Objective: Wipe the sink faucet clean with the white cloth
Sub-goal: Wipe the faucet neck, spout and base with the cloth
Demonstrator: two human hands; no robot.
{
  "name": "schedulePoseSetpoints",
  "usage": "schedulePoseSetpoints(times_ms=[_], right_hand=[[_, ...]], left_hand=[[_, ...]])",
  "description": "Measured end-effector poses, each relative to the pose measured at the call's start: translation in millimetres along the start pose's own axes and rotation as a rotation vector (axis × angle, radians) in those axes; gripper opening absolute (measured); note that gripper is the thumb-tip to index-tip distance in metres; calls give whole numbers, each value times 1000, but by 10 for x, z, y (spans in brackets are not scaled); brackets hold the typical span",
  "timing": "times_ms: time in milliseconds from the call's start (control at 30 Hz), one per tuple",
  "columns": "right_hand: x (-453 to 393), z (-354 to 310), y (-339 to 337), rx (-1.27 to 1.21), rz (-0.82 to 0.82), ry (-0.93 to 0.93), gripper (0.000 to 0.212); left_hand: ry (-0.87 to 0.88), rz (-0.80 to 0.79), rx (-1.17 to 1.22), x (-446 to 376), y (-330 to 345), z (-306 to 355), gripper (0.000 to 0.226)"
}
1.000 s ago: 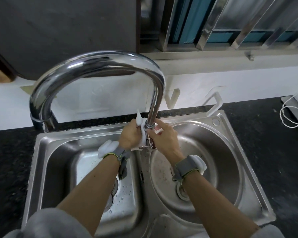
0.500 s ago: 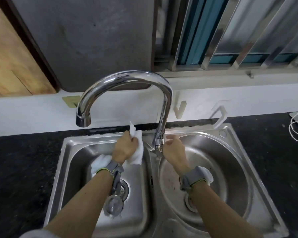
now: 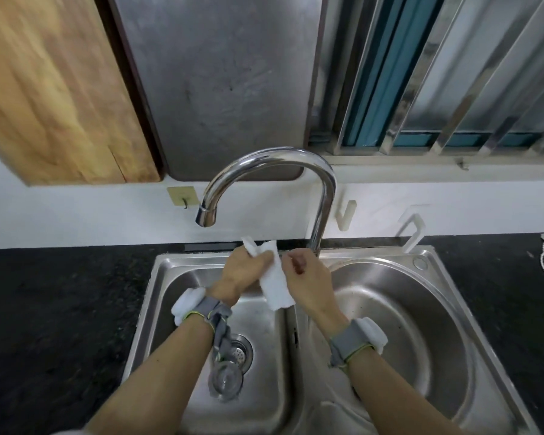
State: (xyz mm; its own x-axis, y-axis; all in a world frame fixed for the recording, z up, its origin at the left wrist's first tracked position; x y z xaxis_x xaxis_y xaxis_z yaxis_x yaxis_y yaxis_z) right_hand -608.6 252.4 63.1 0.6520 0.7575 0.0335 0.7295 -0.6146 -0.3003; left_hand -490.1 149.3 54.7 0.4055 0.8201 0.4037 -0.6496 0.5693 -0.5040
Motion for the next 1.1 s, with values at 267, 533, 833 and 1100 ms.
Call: schedulePoseSetpoints(times_ms=[267, 533, 833, 1100], right_hand=[[102, -144, 364, -323, -229, 172, 17], [39, -223, 468, -749, -90, 430, 27], [-171, -865, 766, -662, -126, 303, 5], [-134, -919, 837, -788, -81, 463, 20]], left_hand=[[95, -73, 149, 193, -214, 129, 24], [38, 205, 119, 238, -721, -148, 18], [267, 480, -138, 384, -1343, 213, 42], [443, 456, -312, 415, -1266, 525, 33]])
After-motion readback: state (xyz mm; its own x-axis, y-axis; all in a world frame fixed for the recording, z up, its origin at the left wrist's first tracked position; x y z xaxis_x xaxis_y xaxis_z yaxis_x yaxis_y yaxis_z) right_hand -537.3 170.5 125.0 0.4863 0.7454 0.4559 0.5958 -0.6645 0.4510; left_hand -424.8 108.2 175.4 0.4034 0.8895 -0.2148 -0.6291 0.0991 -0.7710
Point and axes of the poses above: each hand's wrist, its own x-axis away from the middle knuckle, its own y-axis out of the palm, z = x × y, the point moved 7 cm from there along -x, towards the middle knuckle, and after that the axes turned 13 degrees about -x, right-handed, at the moved point
